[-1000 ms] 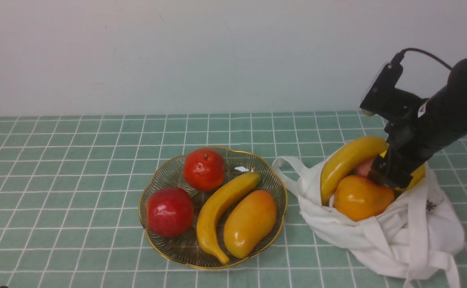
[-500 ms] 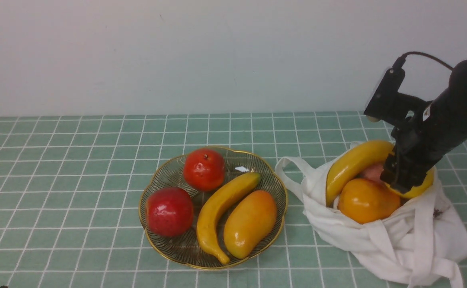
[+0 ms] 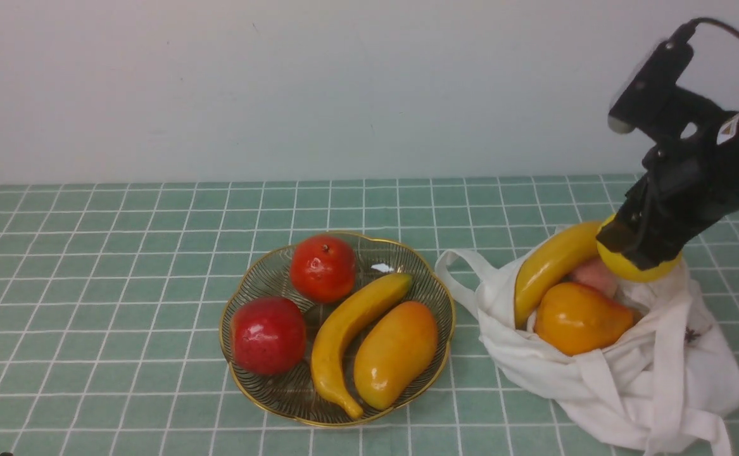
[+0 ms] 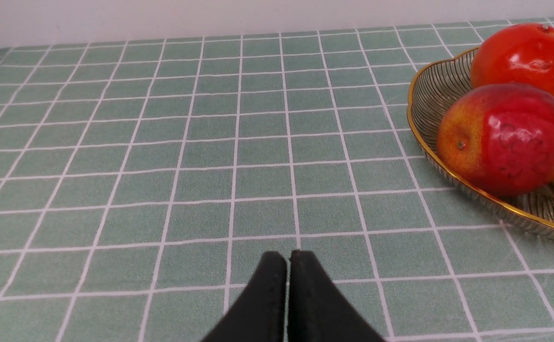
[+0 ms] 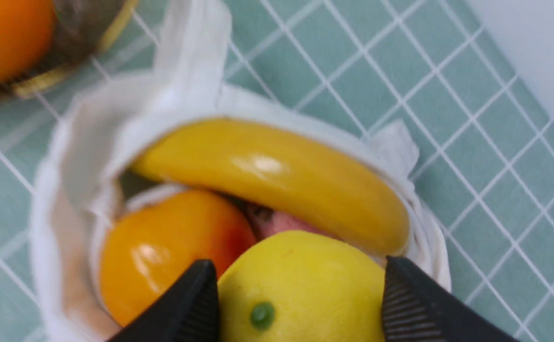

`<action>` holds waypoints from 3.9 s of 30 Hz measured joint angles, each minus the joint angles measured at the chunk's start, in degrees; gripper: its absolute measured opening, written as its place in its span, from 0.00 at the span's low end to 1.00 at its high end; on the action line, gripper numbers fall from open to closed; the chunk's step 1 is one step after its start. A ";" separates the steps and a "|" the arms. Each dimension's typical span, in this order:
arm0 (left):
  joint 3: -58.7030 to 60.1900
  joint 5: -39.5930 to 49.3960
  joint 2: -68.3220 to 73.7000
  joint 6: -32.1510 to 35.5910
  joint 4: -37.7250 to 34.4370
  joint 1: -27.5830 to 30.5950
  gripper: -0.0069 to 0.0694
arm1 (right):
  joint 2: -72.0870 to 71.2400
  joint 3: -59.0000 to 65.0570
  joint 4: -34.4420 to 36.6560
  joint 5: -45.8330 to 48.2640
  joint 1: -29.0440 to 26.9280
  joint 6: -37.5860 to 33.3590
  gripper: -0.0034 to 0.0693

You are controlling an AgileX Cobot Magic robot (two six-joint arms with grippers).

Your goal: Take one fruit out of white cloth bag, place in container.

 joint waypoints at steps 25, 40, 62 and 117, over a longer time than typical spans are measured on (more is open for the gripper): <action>0.00 0.00 0.00 0.00 0.00 0.00 0.08 | 13.43 -0.71 25.78 -28.15 28.95 -16.63 0.61; 0.00 0.00 0.00 0.00 0.00 0.00 0.08 | 19.04 -3.60 25.95 -30.60 29.10 -18.18 0.69; 0.00 0.00 0.00 0.00 0.00 0.00 0.08 | -10.46 -3.60 26.31 -31.60 25.72 0.69 0.28; 0.00 0.00 0.00 0.00 0.00 0.00 0.08 | -67.34 27.80 -6.90 -14.02 -6.64 33.14 0.03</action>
